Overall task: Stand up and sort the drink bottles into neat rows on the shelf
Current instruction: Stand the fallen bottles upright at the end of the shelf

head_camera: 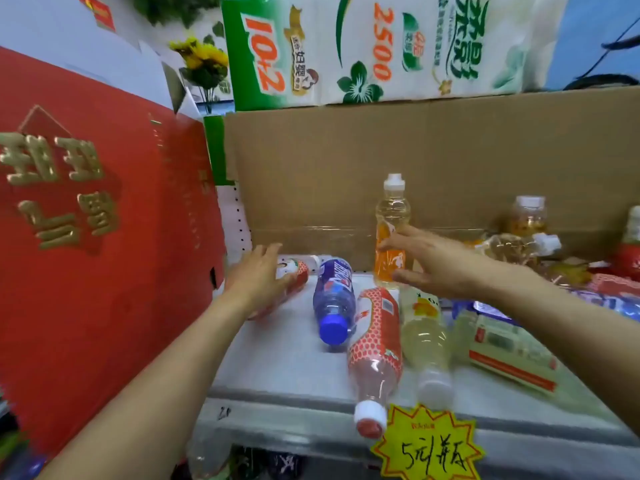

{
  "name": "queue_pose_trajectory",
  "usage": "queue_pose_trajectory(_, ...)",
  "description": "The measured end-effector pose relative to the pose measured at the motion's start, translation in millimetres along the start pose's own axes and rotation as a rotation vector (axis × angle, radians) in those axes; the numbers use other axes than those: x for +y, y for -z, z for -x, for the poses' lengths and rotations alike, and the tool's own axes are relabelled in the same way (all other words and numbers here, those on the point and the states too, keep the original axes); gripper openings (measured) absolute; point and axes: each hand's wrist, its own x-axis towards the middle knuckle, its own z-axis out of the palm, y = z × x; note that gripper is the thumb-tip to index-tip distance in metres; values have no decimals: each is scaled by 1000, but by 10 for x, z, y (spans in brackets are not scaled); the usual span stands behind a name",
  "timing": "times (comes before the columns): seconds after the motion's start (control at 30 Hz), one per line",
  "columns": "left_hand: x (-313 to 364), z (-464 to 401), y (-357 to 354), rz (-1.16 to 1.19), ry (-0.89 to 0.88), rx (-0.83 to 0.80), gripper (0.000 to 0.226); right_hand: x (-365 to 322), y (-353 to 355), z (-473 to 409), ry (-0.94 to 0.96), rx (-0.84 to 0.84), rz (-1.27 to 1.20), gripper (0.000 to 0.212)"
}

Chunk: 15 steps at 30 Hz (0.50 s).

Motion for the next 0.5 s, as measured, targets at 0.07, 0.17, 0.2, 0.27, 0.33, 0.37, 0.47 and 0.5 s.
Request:
queue_pose_trajectory(0.07, -31, -138, -70, -27, 59, -87, 71, -33, -45, -176, 0, -47, 62, 51)
queue_pose_trajectory(0.17, -53, -239, -162, -24, 135, -221, 75, -88, -158, -429, 91, -114, 130, 53)
queue_pose_trajectory(0.2, -47, -246, -178, -26, 160, -262, 77, -101, -198, -510, 123, -127, 141, 54)
queue_pose_trajectory(0.27, -47, -257, -212, -44, 197, -303, 80, -122, -255, -660, 185, -152, 176, 57)
queue_pose_trajectory(0.33, -74, -277, -228, -21, 236, -308, 78, -142, -322, -789, 253, -184, 224, 62)
queue_pose_trajectory(0.37, -107, -293, -237, 13, 256, -309, 76, -150, -351, -842, 284, -207, 247, 64)
queue_pose_trajectory(0.47, -201, -328, -247, 223, 355, -347, 77, -160, -431, -977, 385, -266, 330, 70)
queue_pose_trajectory(0.5, -251, -349, -285, 322, 378, -333, 81, -161, -458, -1016, 418, -276, 353, 71)
